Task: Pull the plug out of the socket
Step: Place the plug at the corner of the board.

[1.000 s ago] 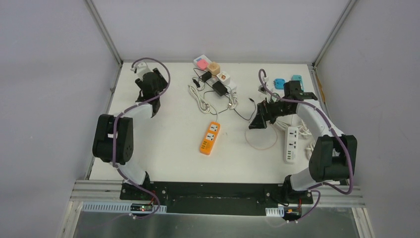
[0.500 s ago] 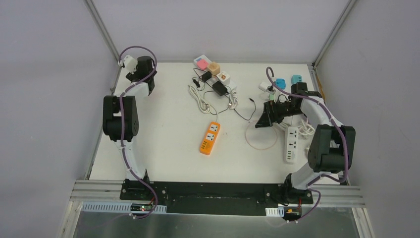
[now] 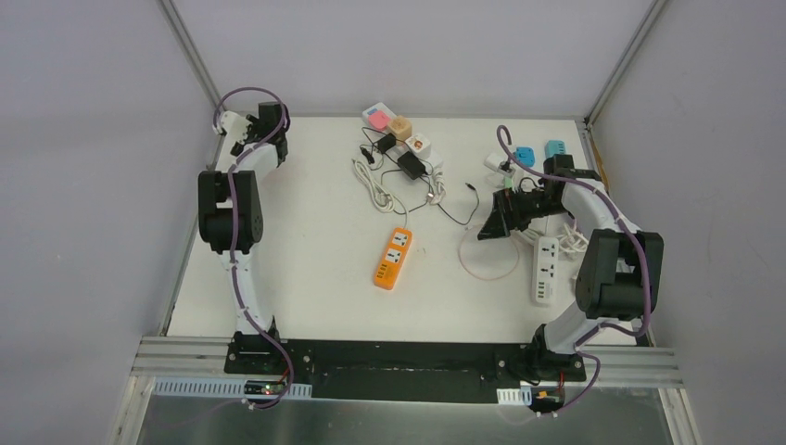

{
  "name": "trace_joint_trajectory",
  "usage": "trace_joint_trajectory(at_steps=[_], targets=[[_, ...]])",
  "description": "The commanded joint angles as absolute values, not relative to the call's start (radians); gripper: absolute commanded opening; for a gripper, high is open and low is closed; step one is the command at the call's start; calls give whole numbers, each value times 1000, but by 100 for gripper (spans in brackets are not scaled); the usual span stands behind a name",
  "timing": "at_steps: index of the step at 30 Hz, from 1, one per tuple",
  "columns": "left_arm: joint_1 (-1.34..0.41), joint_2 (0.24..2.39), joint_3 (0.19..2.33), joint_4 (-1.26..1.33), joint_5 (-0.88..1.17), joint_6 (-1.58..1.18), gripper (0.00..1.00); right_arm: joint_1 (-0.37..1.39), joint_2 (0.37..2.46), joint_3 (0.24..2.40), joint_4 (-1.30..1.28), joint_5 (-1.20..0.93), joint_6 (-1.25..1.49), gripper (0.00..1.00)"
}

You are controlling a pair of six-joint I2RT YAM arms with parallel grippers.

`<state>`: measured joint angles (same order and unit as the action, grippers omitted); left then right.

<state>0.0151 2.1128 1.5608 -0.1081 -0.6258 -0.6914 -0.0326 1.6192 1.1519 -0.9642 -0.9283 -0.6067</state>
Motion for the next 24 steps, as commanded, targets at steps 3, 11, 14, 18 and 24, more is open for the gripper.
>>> trace_joint_trajectory(at_steps=[3, 11, 14, 18, 24], targets=[[27, 2145, 1634, -154, -692, -782, 9, -38, 1630, 1195, -972, -950, -639, 89], [34, 2187, 1670, -185, -694, -815, 10, -38, 1637, 1196, -973, -950, -641, 89], [39, 2197, 1677, -195, -692, -827, 23, -38, 1637, 1196, -973, -947, -641, 89], [43, 2213, 1695, -217, -684, -835, 33, -40, 1637, 1195, -975, -946, -643, 89], [48, 2217, 1698, -235, -686, -854, 57, -43, 1638, 1194, -974, -944, -643, 89]])
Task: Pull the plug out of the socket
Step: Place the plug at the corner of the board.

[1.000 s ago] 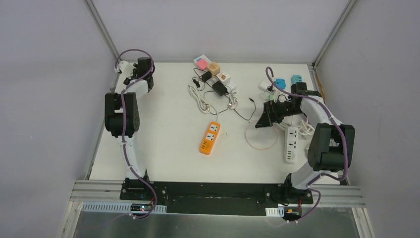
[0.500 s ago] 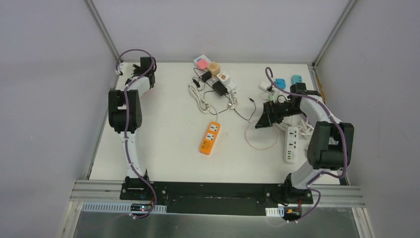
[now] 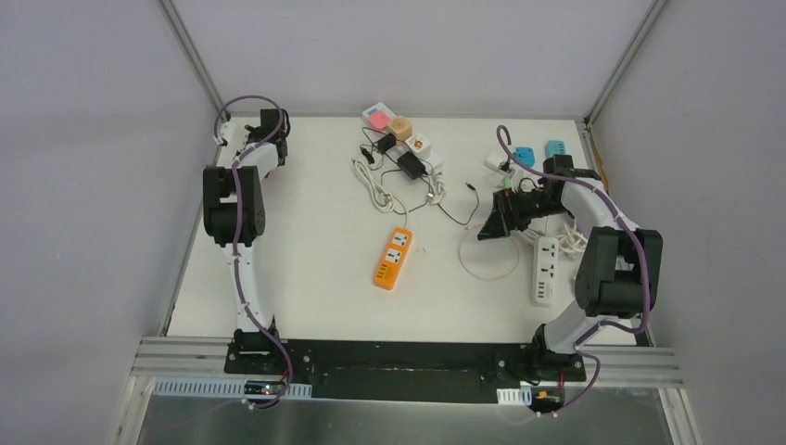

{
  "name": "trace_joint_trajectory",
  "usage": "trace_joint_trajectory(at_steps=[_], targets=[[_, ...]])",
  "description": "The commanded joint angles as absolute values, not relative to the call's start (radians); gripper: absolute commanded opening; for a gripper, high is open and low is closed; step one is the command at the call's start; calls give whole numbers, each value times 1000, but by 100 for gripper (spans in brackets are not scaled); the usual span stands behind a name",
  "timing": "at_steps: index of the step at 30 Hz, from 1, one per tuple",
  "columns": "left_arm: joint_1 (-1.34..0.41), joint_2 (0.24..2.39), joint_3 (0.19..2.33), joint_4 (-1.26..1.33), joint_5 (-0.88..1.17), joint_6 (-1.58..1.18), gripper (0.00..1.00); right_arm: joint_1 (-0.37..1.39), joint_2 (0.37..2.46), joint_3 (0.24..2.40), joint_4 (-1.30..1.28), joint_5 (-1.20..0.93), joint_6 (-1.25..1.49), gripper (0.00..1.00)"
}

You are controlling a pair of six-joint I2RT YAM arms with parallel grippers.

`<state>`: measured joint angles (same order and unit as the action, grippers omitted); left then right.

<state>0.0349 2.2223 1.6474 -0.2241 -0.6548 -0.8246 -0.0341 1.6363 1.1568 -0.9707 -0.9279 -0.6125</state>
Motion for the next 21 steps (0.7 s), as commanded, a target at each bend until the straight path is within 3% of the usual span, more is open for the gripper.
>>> trace_joint_trajectory(at_steps=[1, 9, 15, 21], targets=[[48, 2217, 1699, -239, -686, -857, 62, -43, 1639, 1195, -974, -946, -642, 89], [50, 2218, 1703, -248, -681, -855, 76, -45, 1639, 1196, -976, -946, -644, 89], [51, 2213, 1703, -254, -674, -853, 82, -47, 1640, 1197, -977, -946, -646, 89], [50, 2159, 1681, -267, -622, -852, 99, -48, 1638, 1197, -978, -946, -646, 89]])
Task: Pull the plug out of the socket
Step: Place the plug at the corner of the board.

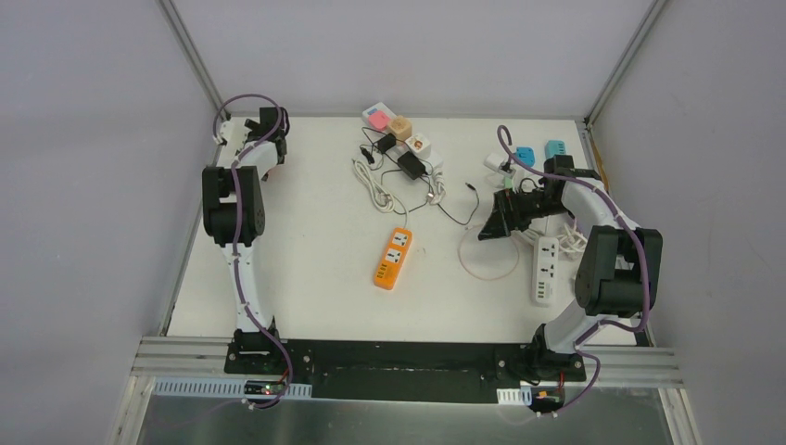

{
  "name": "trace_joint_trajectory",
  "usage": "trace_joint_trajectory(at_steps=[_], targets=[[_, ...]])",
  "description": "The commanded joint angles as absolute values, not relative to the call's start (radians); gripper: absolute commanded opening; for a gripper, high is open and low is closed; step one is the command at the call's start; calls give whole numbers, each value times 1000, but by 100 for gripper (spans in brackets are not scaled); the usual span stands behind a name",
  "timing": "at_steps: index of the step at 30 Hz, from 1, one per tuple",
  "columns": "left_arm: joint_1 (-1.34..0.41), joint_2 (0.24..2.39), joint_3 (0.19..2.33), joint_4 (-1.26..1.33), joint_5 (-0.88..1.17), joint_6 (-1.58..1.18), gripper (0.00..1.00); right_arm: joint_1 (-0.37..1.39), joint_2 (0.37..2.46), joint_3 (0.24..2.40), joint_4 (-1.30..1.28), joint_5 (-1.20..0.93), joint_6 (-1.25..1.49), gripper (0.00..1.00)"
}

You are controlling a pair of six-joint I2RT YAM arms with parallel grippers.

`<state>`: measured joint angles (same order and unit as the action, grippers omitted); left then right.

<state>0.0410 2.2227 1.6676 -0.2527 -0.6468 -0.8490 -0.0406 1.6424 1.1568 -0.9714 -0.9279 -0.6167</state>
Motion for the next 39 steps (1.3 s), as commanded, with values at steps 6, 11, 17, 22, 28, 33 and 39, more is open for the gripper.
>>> trace_joint_trajectory(at_steps=[6, 11, 17, 22, 28, 33, 39], targets=[[50, 2070, 1629, -273, -591, -844, 99, -51, 1637, 1198, -981, -946, -649, 89], [45, 1990, 1580, -271, -560, -840, 99, -51, 1633, 1198, -983, -945, -650, 89], [21, 1903, 1530, -268, -536, -834, 99, -51, 1622, 1198, -982, -942, -653, 89], [3, 1845, 1508, -261, -518, -801, 99, -52, 1610, 1197, -983, -940, -655, 89], [3, 1754, 1400, -111, -304, -774, 99, -52, 1600, 1197, -983, -939, -658, 89], [-22, 1686, 1240, 206, 11, -715, 99, -52, 1584, 1196, -985, -941, -662, 89], [-38, 1718, 1146, 669, 598, -758, 99, -52, 1553, 1194, -987, -937, -670, 89]])
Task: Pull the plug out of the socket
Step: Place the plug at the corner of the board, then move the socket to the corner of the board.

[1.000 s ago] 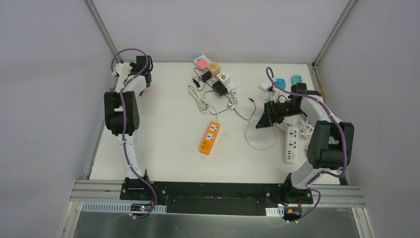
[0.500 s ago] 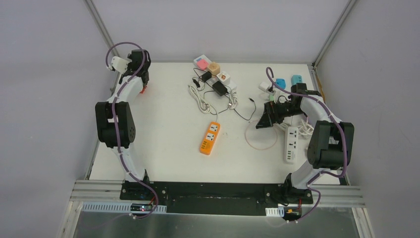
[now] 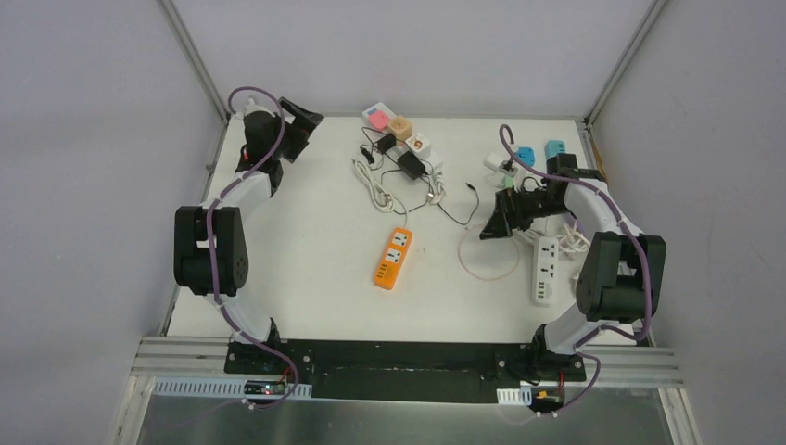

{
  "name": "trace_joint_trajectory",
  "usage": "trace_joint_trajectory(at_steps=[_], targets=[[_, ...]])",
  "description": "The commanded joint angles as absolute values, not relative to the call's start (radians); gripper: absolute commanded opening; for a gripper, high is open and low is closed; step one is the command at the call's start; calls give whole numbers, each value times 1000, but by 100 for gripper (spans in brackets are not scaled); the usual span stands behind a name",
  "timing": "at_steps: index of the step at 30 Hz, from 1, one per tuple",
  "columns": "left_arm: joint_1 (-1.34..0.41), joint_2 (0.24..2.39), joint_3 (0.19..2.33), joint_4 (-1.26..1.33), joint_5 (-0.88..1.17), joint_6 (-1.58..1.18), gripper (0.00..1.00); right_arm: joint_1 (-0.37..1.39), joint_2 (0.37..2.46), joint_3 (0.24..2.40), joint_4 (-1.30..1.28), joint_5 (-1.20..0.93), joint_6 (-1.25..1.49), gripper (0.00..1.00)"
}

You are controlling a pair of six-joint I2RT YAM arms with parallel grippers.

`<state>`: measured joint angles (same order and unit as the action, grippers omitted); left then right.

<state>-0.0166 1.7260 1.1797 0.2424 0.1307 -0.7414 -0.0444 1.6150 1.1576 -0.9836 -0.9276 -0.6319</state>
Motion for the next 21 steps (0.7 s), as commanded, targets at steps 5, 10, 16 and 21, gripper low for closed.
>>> trace_joint_trajectory(at_steps=[5, 10, 16, 21], targets=[[-107, 1776, 1145, 824, 807, -954, 99, -52, 1518, 1183, -992, -920, -690, 89], [-252, 1630, 1038, 489, 718, -705, 99, -52, 1462, 1162, -966, -881, -698, 89], [-432, 1401, 988, -39, 298, -351, 99, -52, 1406, 1132, -926, -829, -695, 89], [-542, 1264, 957, -184, 62, -273, 99, -46, 1361, 1101, -892, -809, -695, 89]])
